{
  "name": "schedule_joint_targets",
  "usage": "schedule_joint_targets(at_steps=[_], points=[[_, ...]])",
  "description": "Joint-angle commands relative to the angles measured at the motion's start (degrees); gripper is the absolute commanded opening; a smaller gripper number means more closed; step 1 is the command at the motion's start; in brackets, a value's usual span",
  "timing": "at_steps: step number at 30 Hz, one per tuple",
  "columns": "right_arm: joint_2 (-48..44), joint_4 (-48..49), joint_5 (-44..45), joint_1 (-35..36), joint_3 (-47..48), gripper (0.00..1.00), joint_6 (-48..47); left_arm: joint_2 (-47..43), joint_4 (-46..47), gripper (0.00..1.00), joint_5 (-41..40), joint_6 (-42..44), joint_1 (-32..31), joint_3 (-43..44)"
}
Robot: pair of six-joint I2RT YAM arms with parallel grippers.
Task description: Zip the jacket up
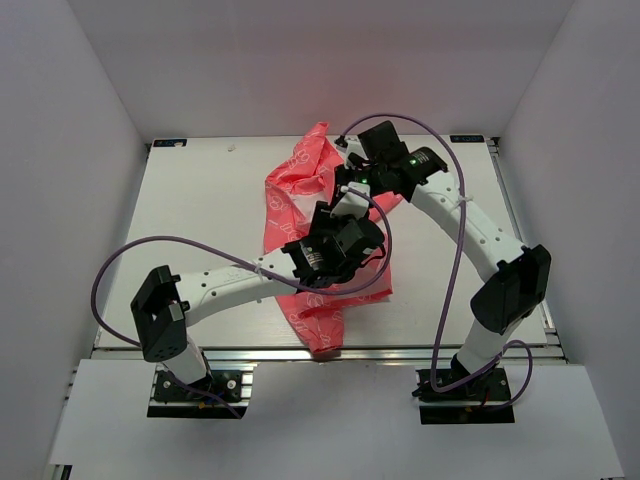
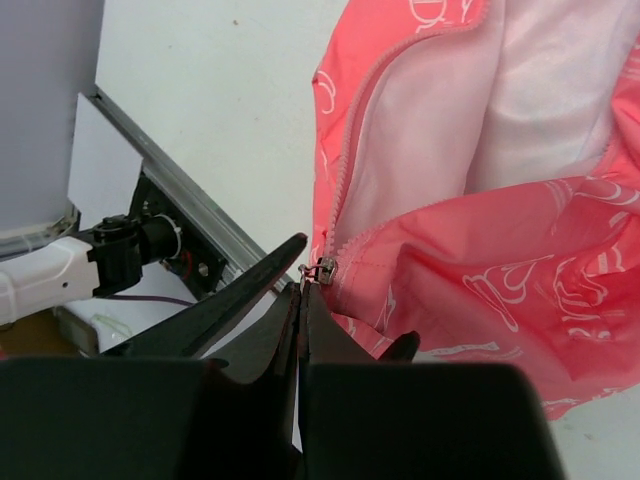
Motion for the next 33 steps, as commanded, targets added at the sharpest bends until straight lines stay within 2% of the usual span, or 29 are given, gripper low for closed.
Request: schedule_joint_targets(at_steps=[1,3,4,9,11,14,18,21,25,28,33], points=[[-5.9,-0.3,-8.1,-0.3,1.8,0.0,0.6,-1.1,0.1,0.68,-1.1,0.9,2.1,-2.6],[-5.9,-0.3,-7.7,-0.3,1.7,0.0,0.7,-1.6,1.2,0.61,-0.9,1.5,2.1,-2.9],[-5.8,-0.4,-6.8,-0.3,1.6,0.0,0.6,-1.8,1.3,0.53,-0.6,1.5,2.1,-2.8],[-5.6,-0.4,-8.1,-0.7,1.1,0.0,0.9,-2.7,2.4,0.45,-1.8,3.8,2.0,-4.1],[-6.0,-0.5,-8.1,-1.0,1.2,0.0,0.9,-2.6,2.0,0.36,-3.1,4.2,2.0,-3.8],[-6.4,-0.8,-8.1,-1.1,1.0,0.0,0.8,-2.6,1.3,0.32,-4.4,4.0,2.1,-3.7],[-6.7,-1.1,-6.6,-1.1,0.2,0.0,0.3,-3.4,1.7,0.0,-3.5,3.5,2.1,-4.0],[-6.3,-0.3,-4.1,-1.1,-0.5,0.0,-1.1,-4.1,2.1,0.0,-0.5,4.8,2.0,-4.3],[-5.4,4.4,5.3,-0.6,-1.3,0.0,-2.8,-8.0,4.4,0.0,6.8,7.4,1.7,-6.2],[-3.9,9.2,7.6,-0.3,-1.2,0.0,-4.1,-10.7,6.0,0.0,12.4,8.6,1.6,-7.8],[1.0,9.7,11.9,1.3,2.2,0.0,-7.9,-15.3,7.2,0.0,18.3,10.7,1.3,-10.3]])
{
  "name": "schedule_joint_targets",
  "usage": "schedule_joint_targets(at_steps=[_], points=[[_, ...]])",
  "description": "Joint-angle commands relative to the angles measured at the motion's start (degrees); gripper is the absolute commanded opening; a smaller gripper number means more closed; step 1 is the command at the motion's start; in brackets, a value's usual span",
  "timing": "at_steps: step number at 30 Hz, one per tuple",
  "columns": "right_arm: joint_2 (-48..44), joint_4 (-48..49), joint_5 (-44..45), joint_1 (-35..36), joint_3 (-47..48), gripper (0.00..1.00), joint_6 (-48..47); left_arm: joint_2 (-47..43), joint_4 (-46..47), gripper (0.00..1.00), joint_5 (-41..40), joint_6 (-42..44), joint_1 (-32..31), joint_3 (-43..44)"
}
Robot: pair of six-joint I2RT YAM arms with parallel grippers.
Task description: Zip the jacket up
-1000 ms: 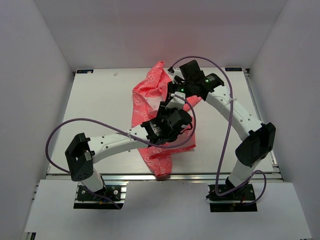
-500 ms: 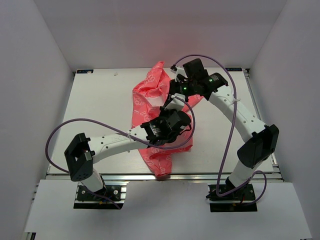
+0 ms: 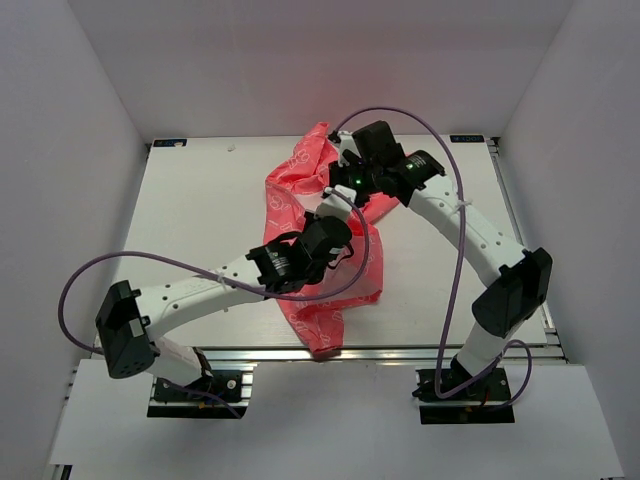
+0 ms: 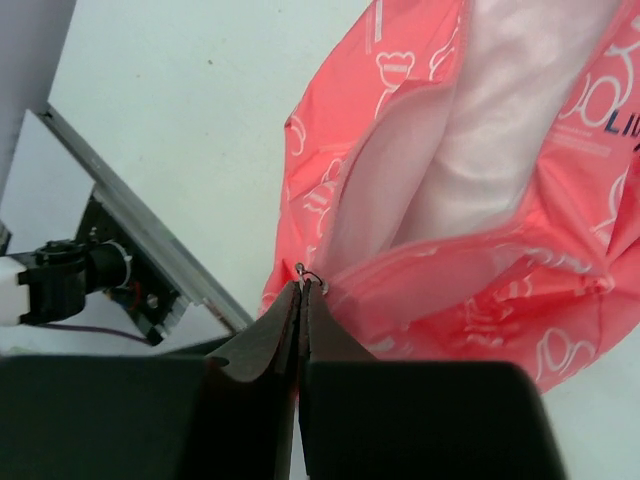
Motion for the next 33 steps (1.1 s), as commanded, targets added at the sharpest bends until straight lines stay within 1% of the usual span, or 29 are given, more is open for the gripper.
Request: schedule_joint_targets(at_steps=[1,4,5,6,9,11,13,14,15,16,18,20,21,24,25,27,28,30,31,33], points=[[3.2,7.2,5.1,0.2,1.3,0.0,-5.8,-5.5,1.7,0.0,7.9,2.4,-0.7,-1.3],[4.0,12.9,4.2,0.6,-1.4,0.0,-6.4,-7.8,2.5,0.0,12.5,4.9,-0.9,-3.0],[4.7,13.3,4.9,0.6,-0.8,0.0,-5.8,-8.5,3.9,0.0,15.6,5.6,-0.9,-3.7],[5.3,14.0,5.8,0.6,-0.4,0.0,-5.5,-10.2,4.0,0.0,16.8,5.8,-0.9,-4.7],[8.0,15.5,12.9,0.6,2.6,0.0,-4.9,-12.3,4.4,0.0,18.2,5.6,-0.9,-5.8],[11.3,15.6,20.0,0.3,4.9,0.0,-4.7,-13.7,3.2,0.0,20.8,4.7,-0.9,-5.8],[15.6,15.7,25.6,-0.3,9.5,0.0,-4.2,-14.7,2.5,0.0,22.2,3.7,-0.9,-6.6],[17.1,16.3,26.9,-1.4,11.2,0.0,-4.0,-15.0,1.3,0.0,24.1,2.9,-0.9,-7.0],[18.9,16.5,28.1,-2.1,15.1,0.0,-3.5,-15.4,0.5,0.0,24.8,2.1,-1.0,-7.3],[22.1,16.8,30.2,-3.7,17.3,0.0,-3.4,-15.7,-0.4,0.0,25.2,1.1,-1.0,-8.0],[26.7,18.7,32.6,-5.4,22.9,0.0,-3.2,-16.5,-2.6,0.0,27.2,-0.6,-1.0,-8.8],[29.3,21.2,32.7,-8.1,26.0,0.0,-2.5,-17.2,-4.5,0.0,28.8,-2.5,-1.0,-9.7],[30.4,25.0,32.9,-9.0,27.1,0.0,-2.3,-17.4,-5.0,0.0,30.5,-3.2,-1.0,-9.9],[33.0,32.9,37.3,-12.3,27.5,0.0,-1.3,-18.0,-5.9,0.0,33.1,-5.7,-1.0,-11.0],[33.9,40.2,38.4,-13.7,25.9,0.0,-1.3,-18.1,-6.0,0.0,35.3,-6.4,-1.0,-11.3],[36.3,47.5,38.2,-14.8,25.1,0.0,-0.9,-17.9,-5.3,0.0,37.9,-7.9,-1.0,-12.9],[37.9,50.4,38.7,-15.4,28.2,0.0,-1.0,-17.7,-5.1,0.0,40.7,-8.2,-1.0,-13.4],[42.5,50.4,37.5,-15.8,33.3,0.0,-1.8,-16.9,-5.3,0.0,41.5,-9.4,-1.0,-14.2],[43.2,51.4,35.4,-15.8,34.8,0.0,-2.1,-16.7,-5.2,0.0,41.7,-9.5,-1.0,-14.7],[42.3,53.7,30.8,-15.7,32.5,0.0,-3.8,-16.3,-5.5,0.0,41.8,-9.4,-1.0,-15.4]])
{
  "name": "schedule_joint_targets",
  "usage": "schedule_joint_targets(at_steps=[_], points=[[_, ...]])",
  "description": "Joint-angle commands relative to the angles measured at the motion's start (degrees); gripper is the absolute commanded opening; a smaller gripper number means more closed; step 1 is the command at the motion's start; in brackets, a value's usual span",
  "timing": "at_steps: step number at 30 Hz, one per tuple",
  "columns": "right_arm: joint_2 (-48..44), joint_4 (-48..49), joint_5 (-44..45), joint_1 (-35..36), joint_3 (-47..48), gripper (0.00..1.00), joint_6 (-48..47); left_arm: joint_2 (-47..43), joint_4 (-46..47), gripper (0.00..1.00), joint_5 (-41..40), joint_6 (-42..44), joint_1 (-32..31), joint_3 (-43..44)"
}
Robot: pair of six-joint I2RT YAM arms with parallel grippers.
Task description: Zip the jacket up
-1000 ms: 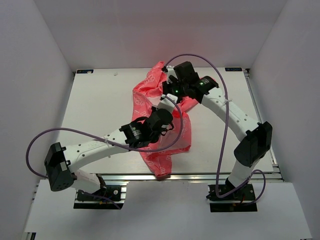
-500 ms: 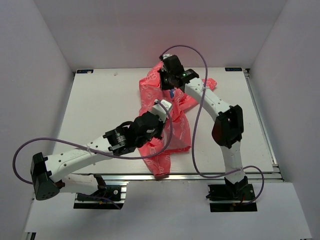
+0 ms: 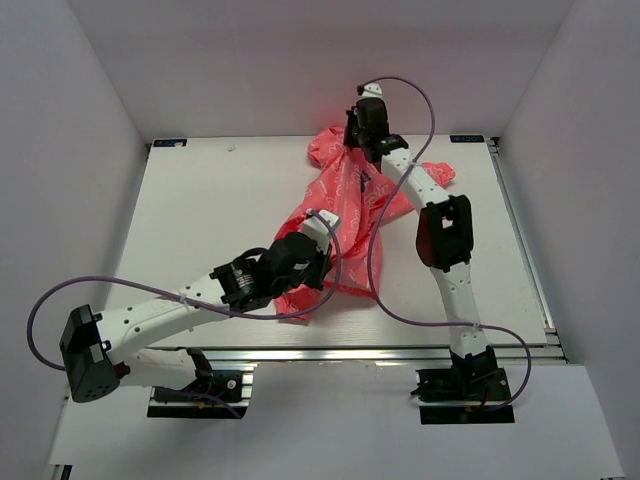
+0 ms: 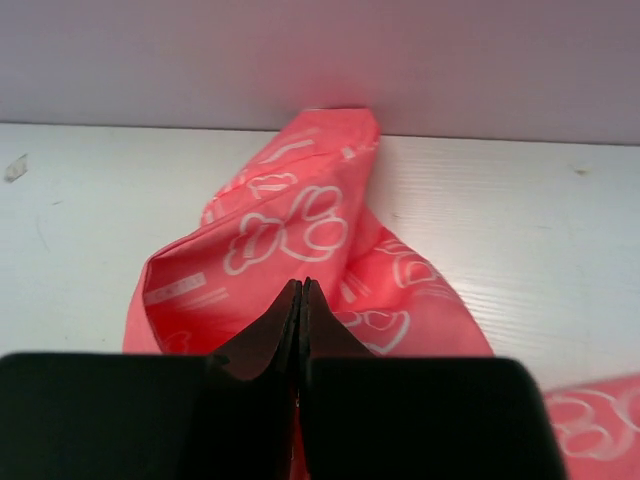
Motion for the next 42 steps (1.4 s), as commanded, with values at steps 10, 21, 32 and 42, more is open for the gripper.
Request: schedule_joint_targets(at_steps=[10,21,32,42], points=[[-10.8,16.4,-16.7,-1.9,-14.7,0.79,-7.5,8.1,-12.4,0.98,6.2,-4.6,-2.2,0.7],[-32.3,-1.0,-16.8,-8.6,-30.7,0.89,1.0,13.1,-15.9,0.98,6.2,-9.0,20.5,12.1],[-60.3,-8.0,-8.4,-21.8,-65.5,0.89,9.9,7.5,-9.1,0.98,2.6,-14.6,57.6,11.0],[-72.4,-8.4,-0.5,-21.8,-75.6,0.89,8.5,2.3,0.5,0.98,3.9,-13.1,63.3,3.5]])
